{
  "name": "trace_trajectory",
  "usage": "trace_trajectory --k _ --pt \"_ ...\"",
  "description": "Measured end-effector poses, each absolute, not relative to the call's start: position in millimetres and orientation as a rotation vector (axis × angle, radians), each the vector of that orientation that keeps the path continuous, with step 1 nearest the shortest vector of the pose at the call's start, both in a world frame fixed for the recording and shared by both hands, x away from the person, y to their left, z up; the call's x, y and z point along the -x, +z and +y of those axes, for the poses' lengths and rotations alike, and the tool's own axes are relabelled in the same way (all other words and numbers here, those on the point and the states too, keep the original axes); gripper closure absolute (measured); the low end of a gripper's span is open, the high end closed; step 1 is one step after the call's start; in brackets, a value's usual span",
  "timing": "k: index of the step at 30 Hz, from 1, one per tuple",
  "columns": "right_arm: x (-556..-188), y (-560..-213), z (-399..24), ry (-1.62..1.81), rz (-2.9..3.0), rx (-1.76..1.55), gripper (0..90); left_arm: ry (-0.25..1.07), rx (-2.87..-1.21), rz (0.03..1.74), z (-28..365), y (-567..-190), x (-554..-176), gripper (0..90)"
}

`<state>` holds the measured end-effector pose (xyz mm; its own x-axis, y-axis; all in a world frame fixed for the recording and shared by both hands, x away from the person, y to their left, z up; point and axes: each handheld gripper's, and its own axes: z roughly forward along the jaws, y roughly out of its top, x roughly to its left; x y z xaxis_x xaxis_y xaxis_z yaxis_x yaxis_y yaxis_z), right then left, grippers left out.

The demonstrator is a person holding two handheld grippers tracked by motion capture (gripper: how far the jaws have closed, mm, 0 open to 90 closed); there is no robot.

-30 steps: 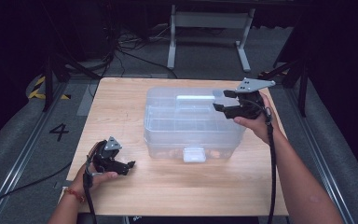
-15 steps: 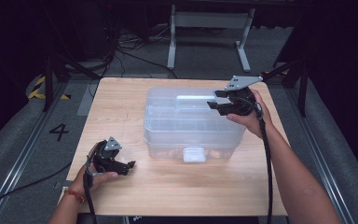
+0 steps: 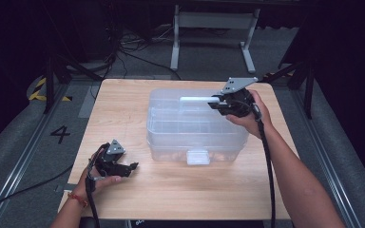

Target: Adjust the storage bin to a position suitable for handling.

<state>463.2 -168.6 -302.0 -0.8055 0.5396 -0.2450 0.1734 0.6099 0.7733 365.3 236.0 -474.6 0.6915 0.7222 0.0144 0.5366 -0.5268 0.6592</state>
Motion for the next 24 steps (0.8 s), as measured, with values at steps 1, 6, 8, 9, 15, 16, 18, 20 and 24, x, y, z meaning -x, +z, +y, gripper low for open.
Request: trace_trajectory --k 1,6,8,9,15,16,18,20,24 --pt "-464 -302 -169 1.072 2.381 -0.564 70.6 0.394 -2.271 0.94 234 -473 -365 25.0" --pt "-464 -301 -169 1.069 2.386 -0.568 70.7 0.425 -2.225 0.904 230 -460 -361 29.2" --pt "-464 -300 -168 1.069 2.385 -0.575 70.6 0.459 -2.203 0.882 229 -450 -359 31.9" --pt "-465 -300 -168 1.068 2.386 -0.576 70.7 0.476 -2.204 0.869 228 -447 -359 32.8" --pt "-470 -294 -168 1.068 2.401 -0.601 70.6 0.497 -2.146 0.822 216 -424 -354 43.5" --pt "-472 -292 -168 1.068 2.406 -0.608 70.5 0.495 -2.147 0.806 215 -421 -355 46.0" --pt "-473 -291 -168 1.066 2.41 -0.612 70.6 0.489 -2.141 0.792 213 -417 -354 53.3" --pt "-475 -289 -167 1.068 2.414 -0.621 70.5 0.502 -2.129 0.763 210 -411 -352 60.0" --pt "-478 -287 -168 1.07 2.422 -0.643 70.4 0.502 -2.142 0.723 202 -401 -350 73.4"
